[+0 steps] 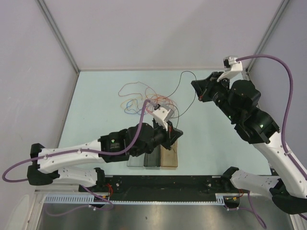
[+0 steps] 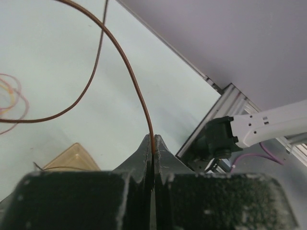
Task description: Untangle the cables
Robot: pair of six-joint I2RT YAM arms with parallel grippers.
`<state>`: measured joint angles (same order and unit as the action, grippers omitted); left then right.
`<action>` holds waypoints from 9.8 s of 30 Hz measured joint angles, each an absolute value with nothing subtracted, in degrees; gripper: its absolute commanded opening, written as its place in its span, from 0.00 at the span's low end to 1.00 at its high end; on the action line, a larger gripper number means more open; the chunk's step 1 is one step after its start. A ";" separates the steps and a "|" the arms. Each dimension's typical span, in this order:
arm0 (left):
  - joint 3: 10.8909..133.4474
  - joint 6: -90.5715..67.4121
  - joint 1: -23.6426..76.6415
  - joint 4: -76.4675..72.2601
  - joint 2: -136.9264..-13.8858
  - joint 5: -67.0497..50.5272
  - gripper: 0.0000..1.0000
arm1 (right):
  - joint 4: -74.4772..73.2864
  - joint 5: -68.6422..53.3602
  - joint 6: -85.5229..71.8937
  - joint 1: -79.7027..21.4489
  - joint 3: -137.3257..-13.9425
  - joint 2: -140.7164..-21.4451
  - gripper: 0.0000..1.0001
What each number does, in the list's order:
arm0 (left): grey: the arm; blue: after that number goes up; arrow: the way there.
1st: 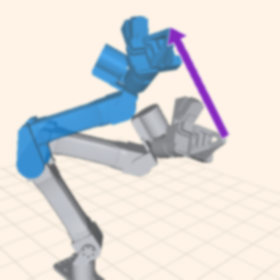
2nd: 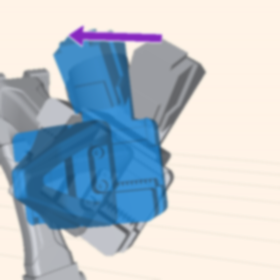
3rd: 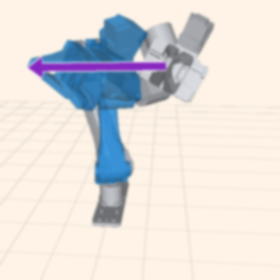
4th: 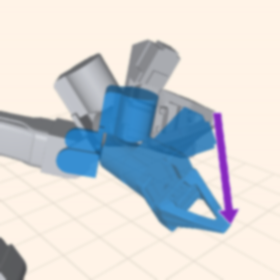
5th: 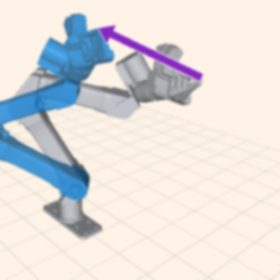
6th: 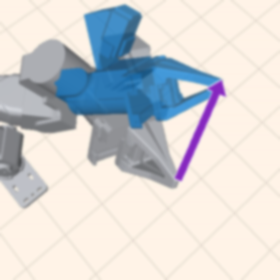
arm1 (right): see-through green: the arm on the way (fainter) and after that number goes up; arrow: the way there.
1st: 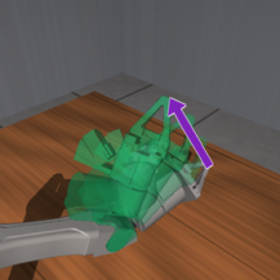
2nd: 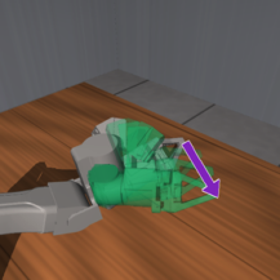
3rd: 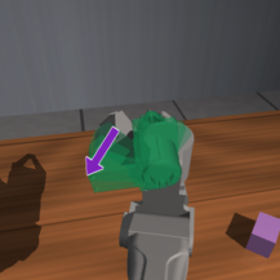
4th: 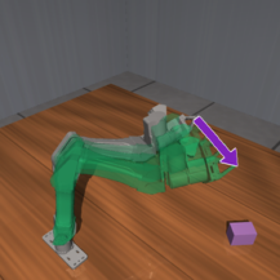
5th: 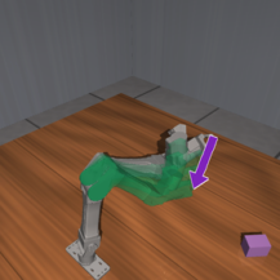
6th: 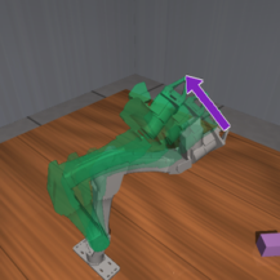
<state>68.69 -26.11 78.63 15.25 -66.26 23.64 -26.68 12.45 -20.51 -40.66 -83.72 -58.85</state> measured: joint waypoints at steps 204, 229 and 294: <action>51.37 -46.54 18.50 3.09 -94.21 11.38 0.66 | -33.85 4.82 -34.00 -40.42 -51.46 -64.51 0.46; 59.88 -40.75 20.84 10.22 -81.69 14.72 0.00 | -31.86 1.10 -33.17 -38.50 -50.46 -66.72 0.38; 46.28 -37.15 31.38 50.57 -28.21 -2.15 0.00 | -36.01 -0.69 -34.48 -37.78 -50.46 -54.76 0.32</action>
